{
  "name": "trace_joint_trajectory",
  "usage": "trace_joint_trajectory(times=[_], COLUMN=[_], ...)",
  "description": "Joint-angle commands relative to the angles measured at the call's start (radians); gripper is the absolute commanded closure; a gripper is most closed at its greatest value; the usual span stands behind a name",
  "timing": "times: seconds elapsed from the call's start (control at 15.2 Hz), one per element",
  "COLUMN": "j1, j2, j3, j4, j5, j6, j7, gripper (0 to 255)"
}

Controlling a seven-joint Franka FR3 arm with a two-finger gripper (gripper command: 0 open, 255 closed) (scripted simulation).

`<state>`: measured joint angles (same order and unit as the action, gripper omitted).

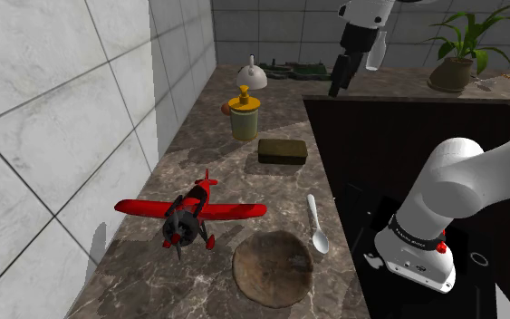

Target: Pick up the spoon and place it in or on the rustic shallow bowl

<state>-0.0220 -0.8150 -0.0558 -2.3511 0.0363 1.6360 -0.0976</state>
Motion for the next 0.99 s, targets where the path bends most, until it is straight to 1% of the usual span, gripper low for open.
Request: trace_joint_trajectory(times=[0.0, 0.26, 0.53, 0.73, 0.92], j1=[0.0, -0.034, -0.055, -0.058, -0.05], j2=[0.0, -0.088, -0.169, -0.222, -0.263], j3=[0.0, 0.058, 0.128, 0.191, 0.265], j4=[0.0, -0.152, -0.289, -0.382, -0.464], j5=[0.0, 0.057, 0.135, 0.207, 0.294], j6=[0.0, 0.043, 0.084, 0.116, 0.153], j7=[0.0, 0.16, 0.325, 0.454, 0.587], gripper=[0, 0, 0, 0, 0])
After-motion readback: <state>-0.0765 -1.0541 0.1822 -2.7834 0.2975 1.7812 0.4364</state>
